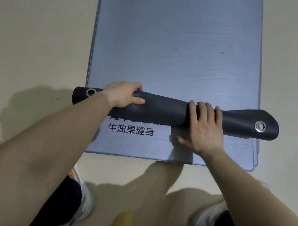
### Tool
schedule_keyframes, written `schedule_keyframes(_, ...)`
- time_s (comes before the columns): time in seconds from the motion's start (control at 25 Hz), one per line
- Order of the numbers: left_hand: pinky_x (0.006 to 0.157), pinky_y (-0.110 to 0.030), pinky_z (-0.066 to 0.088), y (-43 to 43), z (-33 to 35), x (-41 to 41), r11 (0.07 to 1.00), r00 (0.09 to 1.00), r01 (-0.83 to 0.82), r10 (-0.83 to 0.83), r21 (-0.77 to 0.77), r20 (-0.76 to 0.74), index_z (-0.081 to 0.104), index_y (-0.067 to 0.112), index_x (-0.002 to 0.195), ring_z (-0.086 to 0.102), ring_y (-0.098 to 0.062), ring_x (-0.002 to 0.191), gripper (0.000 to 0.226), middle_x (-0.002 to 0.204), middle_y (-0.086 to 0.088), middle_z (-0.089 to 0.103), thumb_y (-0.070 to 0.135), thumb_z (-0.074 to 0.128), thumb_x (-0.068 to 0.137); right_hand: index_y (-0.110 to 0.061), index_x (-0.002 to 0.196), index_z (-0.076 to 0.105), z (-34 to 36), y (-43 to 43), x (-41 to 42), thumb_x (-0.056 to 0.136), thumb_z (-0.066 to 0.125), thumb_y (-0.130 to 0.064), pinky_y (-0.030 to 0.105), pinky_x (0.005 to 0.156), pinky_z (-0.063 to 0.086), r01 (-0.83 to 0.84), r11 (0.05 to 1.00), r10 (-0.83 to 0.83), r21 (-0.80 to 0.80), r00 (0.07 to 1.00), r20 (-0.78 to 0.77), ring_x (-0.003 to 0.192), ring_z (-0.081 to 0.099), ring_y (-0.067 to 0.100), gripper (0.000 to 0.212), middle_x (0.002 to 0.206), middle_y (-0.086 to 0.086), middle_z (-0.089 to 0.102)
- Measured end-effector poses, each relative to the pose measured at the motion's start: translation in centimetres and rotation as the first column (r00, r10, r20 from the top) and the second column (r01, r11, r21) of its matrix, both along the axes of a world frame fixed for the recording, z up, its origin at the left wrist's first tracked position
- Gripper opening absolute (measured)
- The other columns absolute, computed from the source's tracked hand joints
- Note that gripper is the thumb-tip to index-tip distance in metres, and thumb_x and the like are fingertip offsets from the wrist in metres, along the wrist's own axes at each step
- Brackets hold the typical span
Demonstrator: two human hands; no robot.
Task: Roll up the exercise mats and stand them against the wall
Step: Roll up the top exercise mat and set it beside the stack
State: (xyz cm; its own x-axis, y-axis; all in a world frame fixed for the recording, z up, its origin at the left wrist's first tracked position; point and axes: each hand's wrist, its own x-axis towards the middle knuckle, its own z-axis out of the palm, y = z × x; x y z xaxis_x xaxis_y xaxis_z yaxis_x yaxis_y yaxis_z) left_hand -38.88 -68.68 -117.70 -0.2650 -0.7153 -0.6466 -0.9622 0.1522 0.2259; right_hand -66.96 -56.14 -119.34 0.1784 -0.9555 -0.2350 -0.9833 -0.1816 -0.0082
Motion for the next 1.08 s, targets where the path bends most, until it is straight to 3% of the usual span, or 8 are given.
schedule_keyframes(0.08, 0.088, -0.041, 0.040, 2.2, -1.0, -1.0, 0.887, 0.999, 0.035, -0.020, -0.461, 0.037, 0.063, 0.026, 0.119, 0.061, -0.031, 0.104, 0.042, 0.112, -0.004, 0.068, 0.058, 0.062, 0.092, -0.009, 0.152, 0.034, -0.4, -2.8, -0.7, 0.057, 0.074, -0.085, 0.055, 0.118, 0.023, -0.030, 0.996, 0.034, 0.088, 0.998, -0.046, 0.130, 0.045, 0.038, 0.128, 0.139, 0.015, 0.048)
schedule_keyframes(0.16, 0.100, -0.049, 0.041, 5.5, -1.9, -2.0, 0.768, 0.998, 0.051, -0.062, -0.639, 0.006, 0.062, 0.020, 0.129, 0.057, -0.035, 0.115, 0.062, 0.125, -0.010, 0.064, 0.064, 0.065, 0.085, -0.012, 0.149, 0.037, -0.4, -6.8, -1.2, 0.054, 0.063, -0.094, 0.053, 0.118, 0.022, -0.062, 0.985, 0.065, 0.163, 0.998, -0.017, 0.130, 0.046, 0.035, 0.127, 0.138, 0.012, 0.051)
schedule_keyframes(0.28, 0.121, -0.053, 0.020, 6.0, -3.3, -2.2, 0.870, 0.960, 0.255, -0.175, -0.421, 0.219, 0.026, 0.019, 0.157, 0.031, -0.036, 0.146, 0.116, 0.157, -0.014, 0.037, 0.083, 0.063, 0.067, -0.012, 0.149, 0.041, -0.2, -9.3, -1.9, 0.054, 0.041, -0.099, 0.057, 0.121, 0.017, -0.113, 0.979, 0.115, 0.169, 0.993, -0.001, 0.135, 0.044, 0.037, 0.129, 0.141, 0.015, 0.050)
schedule_keyframes(0.36, 0.119, -0.046, 0.023, 3.6, -3.3, -2.0, 0.880, 0.969, 0.229, -0.167, -0.416, 0.182, 0.027, 0.027, 0.154, 0.039, -0.030, 0.139, 0.110, 0.151, -0.006, 0.044, 0.076, 0.071, 0.067, -0.010, 0.154, 0.036, -0.6, -8.0, -2.1, 0.060, 0.054, -0.089, 0.063, 0.121, 0.013, -0.113, 0.991, 0.118, 0.069, 0.991, -0.063, 0.135, 0.042, 0.040, 0.124, 0.142, 0.017, 0.047)
schedule_keyframes(0.52, 0.106, -0.043, 0.038, 0.1, -1.4, -2.1, 0.911, 0.984, 0.179, -0.165, -0.371, 0.071, 0.042, 0.036, 0.144, 0.058, -0.027, 0.115, 0.094, 0.127, 0.002, 0.062, 0.068, 0.074, 0.062, -0.021, 0.143, 0.041, -1.2, -8.0, -1.5, 0.060, 0.085, -0.044, 0.056, 0.107, 0.036, -0.084, 0.996, 0.084, 0.010, 0.988, -0.133, 0.115, 0.055, 0.035, 0.097, 0.127, 0.009, 0.055)
schedule_keyframes(0.76, 0.090, -0.036, 0.049, 2.2, 2.9, -1.8, 0.971, 0.997, 0.048, -0.060, 0.236, 0.042, 0.046, 0.043, 0.142, 0.060, -0.022, 0.111, 0.097, 0.125, 0.009, 0.066, 0.067, 0.085, 0.056, -0.039, 0.131, 0.055, 3.2, -5.7, -0.8, 0.062, 0.081, -0.060, 0.039, 0.086, 0.053, -0.075, 0.874, 0.052, 0.481, 0.997, 0.061, 0.098, 0.065, 0.025, 0.077, 0.113, -0.004, 0.067)
schedule_keyframes(0.92, 0.107, -0.041, 0.040, 8.6, 3.3, 0.1, 0.983, 0.998, -0.027, 0.015, -0.179, -0.068, 0.048, 0.032, 0.143, 0.049, -0.025, 0.125, 0.079, 0.139, 0.003, 0.053, 0.067, 0.073, 0.076, -0.036, 0.138, 0.055, 4.3, -7.0, -0.6, 0.059, 0.091, -0.055, 0.040, 0.098, 0.050, -0.042, 0.756, -0.048, 0.653, 0.992, 0.120, 0.108, 0.060, 0.023, 0.089, 0.126, -0.005, 0.068)
schedule_keyframes(1.08, 0.102, -0.039, 0.041, 5.3, 3.5, 0.1, 0.988, 0.987, -0.117, 0.105, -0.097, -0.124, 0.055, 0.034, 0.140, 0.055, -0.026, 0.123, 0.058, 0.137, 0.002, 0.061, 0.060, 0.065, 0.089, -0.023, 0.158, 0.031, 3.4, -1.4, 0.8, 0.074, 0.084, -0.043, 0.054, 0.121, 0.023, -0.020, 0.975, 0.020, 0.220, 1.000, 0.002, 0.143, 0.040, 0.037, 0.102, 0.154, 0.011, 0.044)
